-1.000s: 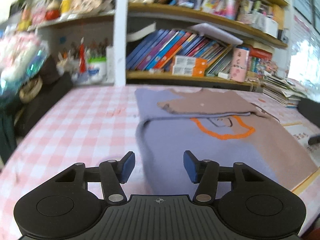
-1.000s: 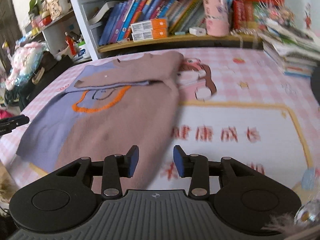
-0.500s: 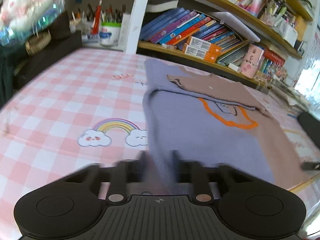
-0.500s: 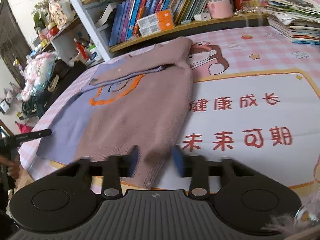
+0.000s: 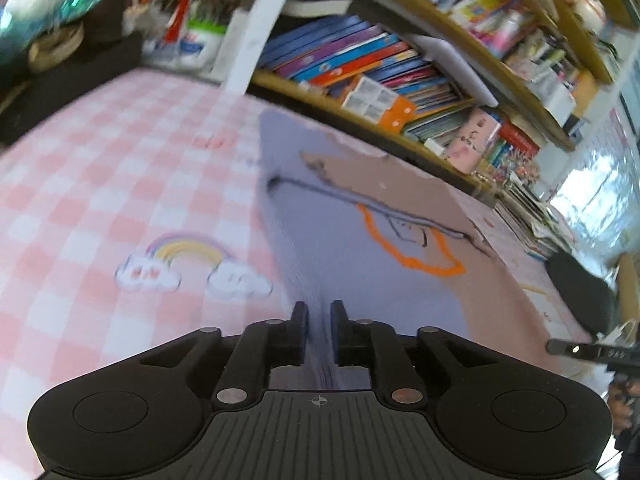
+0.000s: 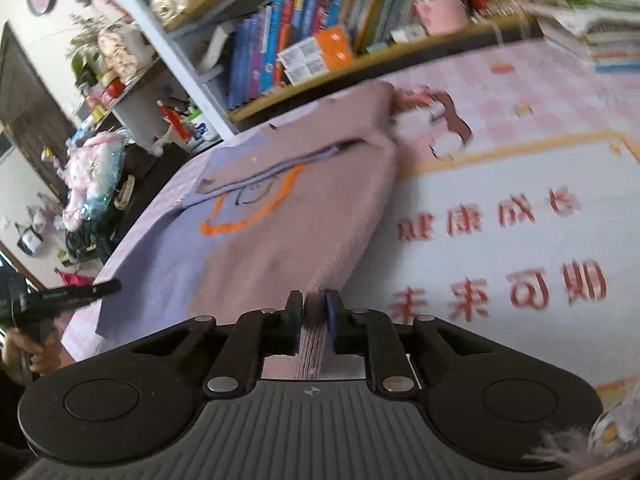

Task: Fold clothes
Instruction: 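Grasp the lavender hem with the left gripper while the right gripper grasps the pink hem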

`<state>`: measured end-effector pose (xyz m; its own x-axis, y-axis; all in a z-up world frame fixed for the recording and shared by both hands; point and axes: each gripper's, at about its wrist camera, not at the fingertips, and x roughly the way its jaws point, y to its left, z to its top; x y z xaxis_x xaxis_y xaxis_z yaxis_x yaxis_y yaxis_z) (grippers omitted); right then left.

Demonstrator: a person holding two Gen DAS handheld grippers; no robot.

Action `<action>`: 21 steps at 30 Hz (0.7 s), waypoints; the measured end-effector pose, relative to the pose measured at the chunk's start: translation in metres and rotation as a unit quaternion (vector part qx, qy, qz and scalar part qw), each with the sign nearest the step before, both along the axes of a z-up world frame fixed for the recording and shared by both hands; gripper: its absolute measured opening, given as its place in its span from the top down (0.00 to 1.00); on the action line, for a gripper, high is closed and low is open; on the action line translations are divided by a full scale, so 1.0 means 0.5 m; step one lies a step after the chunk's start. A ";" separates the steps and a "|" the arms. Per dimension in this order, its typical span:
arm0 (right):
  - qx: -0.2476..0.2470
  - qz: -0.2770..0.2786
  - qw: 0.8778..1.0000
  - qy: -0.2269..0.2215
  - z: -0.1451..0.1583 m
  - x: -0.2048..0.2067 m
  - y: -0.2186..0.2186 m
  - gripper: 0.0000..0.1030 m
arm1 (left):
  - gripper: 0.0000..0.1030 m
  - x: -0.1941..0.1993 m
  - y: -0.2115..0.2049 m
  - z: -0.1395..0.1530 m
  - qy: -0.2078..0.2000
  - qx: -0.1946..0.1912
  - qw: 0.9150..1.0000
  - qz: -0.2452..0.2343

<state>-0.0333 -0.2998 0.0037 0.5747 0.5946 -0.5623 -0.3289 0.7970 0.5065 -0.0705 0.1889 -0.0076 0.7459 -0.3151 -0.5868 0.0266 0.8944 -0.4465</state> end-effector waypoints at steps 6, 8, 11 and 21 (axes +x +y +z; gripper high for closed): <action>0.024 -0.004 0.999 0.028 -0.027 0.019 -0.010 0.76 | 0.76 0.000 0.006 -0.024 0.023 -0.021 1.000 0.000; 0.037 -0.001 0.999 0.033 -0.029 0.033 -0.006 0.76 | 0.79 0.008 0.007 -0.027 0.019 -0.026 0.999 0.003; 0.039 0.009 0.999 0.032 -0.022 0.058 0.012 0.90 | 0.96 0.030 0.009 -0.026 0.012 -0.030 0.999 0.003; 0.055 0.022 0.997 0.051 -0.017 0.051 0.004 0.85 | 0.94 0.022 0.030 -0.021 0.024 -0.049 0.998 -0.021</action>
<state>-0.0077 -0.2978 -0.0046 0.4902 0.6788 -0.5467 -0.3046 0.7212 0.6222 -0.0594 0.2040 -0.0181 0.7032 -0.4030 -0.5858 0.0400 0.8450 -0.5333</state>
